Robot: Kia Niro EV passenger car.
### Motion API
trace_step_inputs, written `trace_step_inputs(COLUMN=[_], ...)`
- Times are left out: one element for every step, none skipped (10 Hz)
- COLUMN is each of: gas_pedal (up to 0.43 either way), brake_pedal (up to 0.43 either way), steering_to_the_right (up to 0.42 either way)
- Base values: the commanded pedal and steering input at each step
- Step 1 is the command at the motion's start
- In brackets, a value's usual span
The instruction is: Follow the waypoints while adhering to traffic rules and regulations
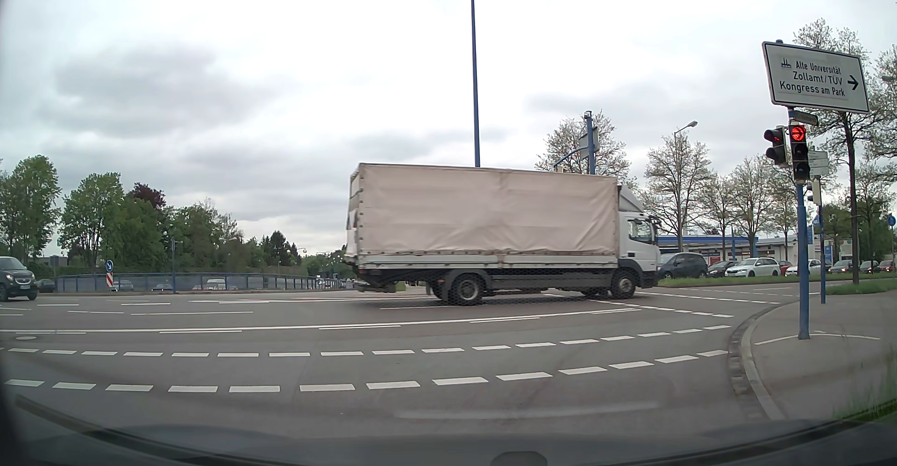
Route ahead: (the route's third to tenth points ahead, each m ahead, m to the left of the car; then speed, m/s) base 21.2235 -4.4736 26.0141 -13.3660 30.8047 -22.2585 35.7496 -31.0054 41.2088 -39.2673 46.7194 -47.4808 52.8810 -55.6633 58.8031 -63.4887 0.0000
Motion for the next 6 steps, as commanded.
trace_step_inputs(gas_pedal=[0.000, 0.000, 0.000, 0.000, 0.000, 0.000], brake_pedal=[0.244, 0.244, 0.244, 0.244, 0.244, 0.244], steering_to_the_right=[0.033, 0.033, 0.033, 0.033, 0.033, 0.033])
